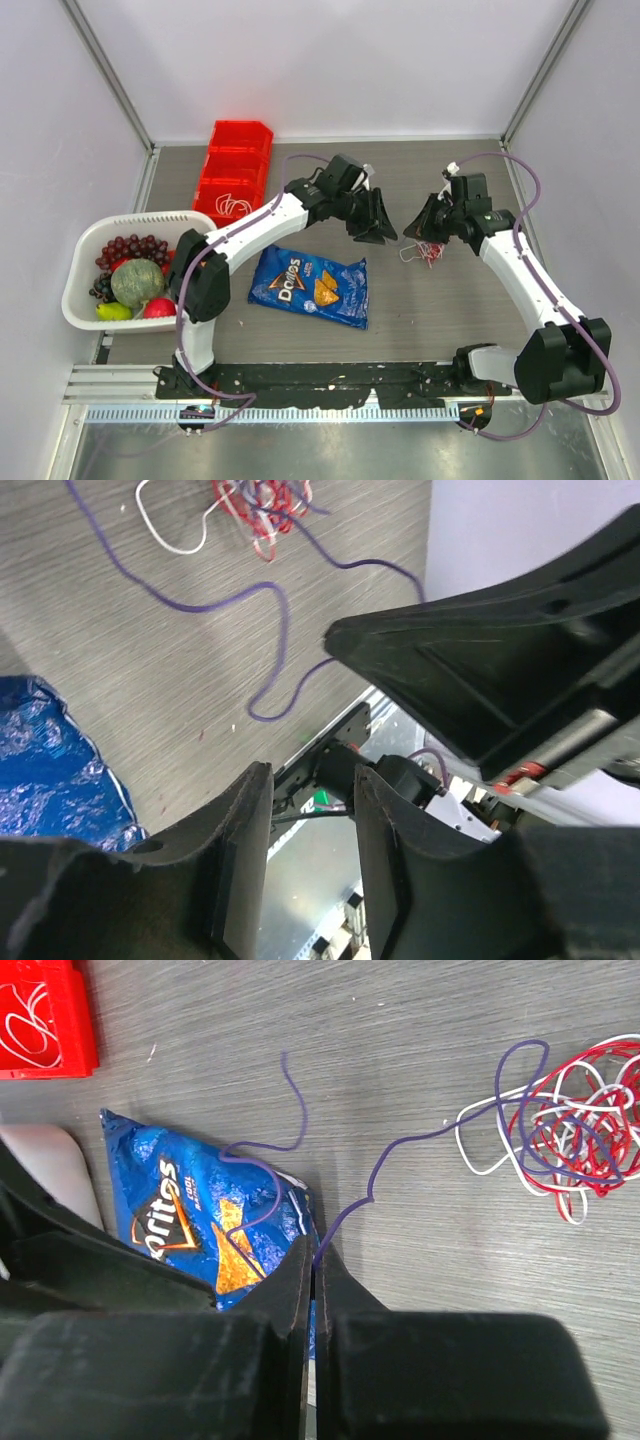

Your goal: Untangle the cables

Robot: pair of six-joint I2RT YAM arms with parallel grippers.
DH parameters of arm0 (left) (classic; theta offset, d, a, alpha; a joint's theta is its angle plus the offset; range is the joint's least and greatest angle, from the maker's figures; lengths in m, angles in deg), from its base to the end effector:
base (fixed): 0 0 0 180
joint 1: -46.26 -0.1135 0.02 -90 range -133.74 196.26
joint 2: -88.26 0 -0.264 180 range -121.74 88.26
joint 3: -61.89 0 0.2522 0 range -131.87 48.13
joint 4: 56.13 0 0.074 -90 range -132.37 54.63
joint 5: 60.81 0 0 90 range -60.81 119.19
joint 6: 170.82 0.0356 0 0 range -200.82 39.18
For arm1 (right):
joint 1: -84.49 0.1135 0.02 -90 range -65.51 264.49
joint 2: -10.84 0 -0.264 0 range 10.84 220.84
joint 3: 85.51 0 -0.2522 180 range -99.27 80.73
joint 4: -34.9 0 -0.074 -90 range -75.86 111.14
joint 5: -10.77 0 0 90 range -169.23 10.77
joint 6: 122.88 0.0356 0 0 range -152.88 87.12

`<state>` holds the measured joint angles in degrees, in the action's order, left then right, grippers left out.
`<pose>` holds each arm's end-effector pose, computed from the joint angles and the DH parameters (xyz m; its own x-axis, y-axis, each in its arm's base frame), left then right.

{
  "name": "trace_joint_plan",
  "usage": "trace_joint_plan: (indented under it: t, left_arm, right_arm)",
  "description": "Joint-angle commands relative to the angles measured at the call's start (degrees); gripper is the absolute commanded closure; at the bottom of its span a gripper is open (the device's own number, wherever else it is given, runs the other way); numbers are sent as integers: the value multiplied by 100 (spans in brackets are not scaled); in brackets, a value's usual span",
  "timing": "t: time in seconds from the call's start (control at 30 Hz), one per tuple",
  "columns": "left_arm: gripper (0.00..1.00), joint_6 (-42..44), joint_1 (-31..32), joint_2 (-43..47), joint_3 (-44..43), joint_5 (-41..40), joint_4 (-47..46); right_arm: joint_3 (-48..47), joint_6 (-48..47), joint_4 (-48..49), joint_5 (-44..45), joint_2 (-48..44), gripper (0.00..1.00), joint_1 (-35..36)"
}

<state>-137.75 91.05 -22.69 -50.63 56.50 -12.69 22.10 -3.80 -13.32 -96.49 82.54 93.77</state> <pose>0.3044 -0.3252 0.2965 -0.9862 -0.0701 -0.1497 0.0769 0.6068 -0.7911 0.2571 0.0527 0.2875 -0.8072 0.3384 -0.4837 0.0464 0.8532 0.5194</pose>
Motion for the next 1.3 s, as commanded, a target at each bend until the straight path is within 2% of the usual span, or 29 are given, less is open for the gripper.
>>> trace_joint_plan:
  t: [0.0, 0.17, 0.47, 0.63, 0.77, 0.83, 1.03, 1.13, 1.27]
  left_arm:
    - [59, 182, -32, -101, -126, -121, 425]
    - [47, 138, -24, -374, -266, 178, 364]
    - [52, -73, -24, -717, -503, 389, -84]
    - [64, 94, -24, -638, -574, 143, -137]
    - [84, 339, -6, -506, -574, -41, 38]
    - [100, 567, -6, -384, -583, -208, 231]
    - [100, 788, 143, -119, -653, -69, 364]
    - [100, 744, 249, -145, -846, 239, 408]
    - [100, 972, 354, -215, -1250, 240, 802]
  right_arm:
    - [-245, 177, 27, -129, -262, 99, 21]
    - [-193, 265, 44, -278, -244, 99, 13]
    - [-26, 449, 62, -507, -394, 99, 21]
    - [115, 502, 88, -507, -481, 99, 21]
    - [212, 581, 141, -463, -526, 99, 13]
    - [221, 607, 159, -323, -499, 99, 30]
    - [492, 765, 412, 82, -482, 99, 13]
    - [686, 1029, 746, 73, -499, 99, 13]
    - [687, 1248, 1045, -155, -271, 96, -14]
